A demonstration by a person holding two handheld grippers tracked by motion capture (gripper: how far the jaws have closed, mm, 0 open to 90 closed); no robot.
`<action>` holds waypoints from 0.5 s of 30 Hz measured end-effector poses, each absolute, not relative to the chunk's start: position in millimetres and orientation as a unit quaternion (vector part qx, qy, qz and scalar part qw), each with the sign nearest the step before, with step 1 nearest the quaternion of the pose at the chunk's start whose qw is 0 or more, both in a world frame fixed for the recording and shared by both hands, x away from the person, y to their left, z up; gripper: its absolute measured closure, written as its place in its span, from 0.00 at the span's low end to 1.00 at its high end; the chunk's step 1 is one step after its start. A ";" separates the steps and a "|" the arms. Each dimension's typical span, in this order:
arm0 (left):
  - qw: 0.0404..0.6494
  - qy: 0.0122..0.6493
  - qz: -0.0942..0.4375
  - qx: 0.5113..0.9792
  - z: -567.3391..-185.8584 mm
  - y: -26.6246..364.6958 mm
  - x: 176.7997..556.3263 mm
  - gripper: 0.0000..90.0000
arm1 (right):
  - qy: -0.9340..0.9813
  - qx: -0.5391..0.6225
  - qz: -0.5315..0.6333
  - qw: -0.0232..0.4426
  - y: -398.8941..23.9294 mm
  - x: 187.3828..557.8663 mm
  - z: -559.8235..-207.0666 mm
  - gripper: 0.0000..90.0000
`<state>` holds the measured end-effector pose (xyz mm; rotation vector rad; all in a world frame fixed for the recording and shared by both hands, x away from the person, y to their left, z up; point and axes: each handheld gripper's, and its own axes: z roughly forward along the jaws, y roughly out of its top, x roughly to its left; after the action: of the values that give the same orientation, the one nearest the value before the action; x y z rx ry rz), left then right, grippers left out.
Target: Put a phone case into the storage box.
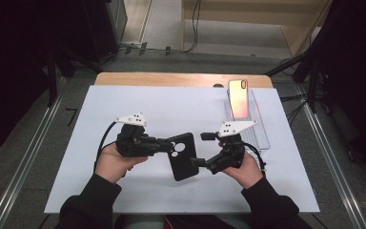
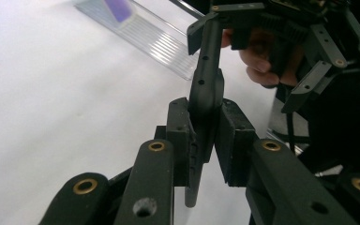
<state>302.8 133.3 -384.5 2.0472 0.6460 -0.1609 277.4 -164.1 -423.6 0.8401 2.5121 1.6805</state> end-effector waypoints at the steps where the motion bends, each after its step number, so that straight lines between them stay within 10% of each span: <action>1: 0.475 0.270 -0.063 0.835 -383.9 133.4 302.7 0.86 | 0.799 0.275 0.535 0.013 -163.9 276.5 -423.8 0.00; 15: 0.472 0.348 -0.032 0.810 -381.1 134.6 302.4 0.86 | 0.785 0.352 0.504 0.075 -145.3 267.0 -424.7 0.00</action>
<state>302.4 134.6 -381.1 1.9824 0.8510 -0.0776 267.0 -145.3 -424.7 1.0572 2.3545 1.5136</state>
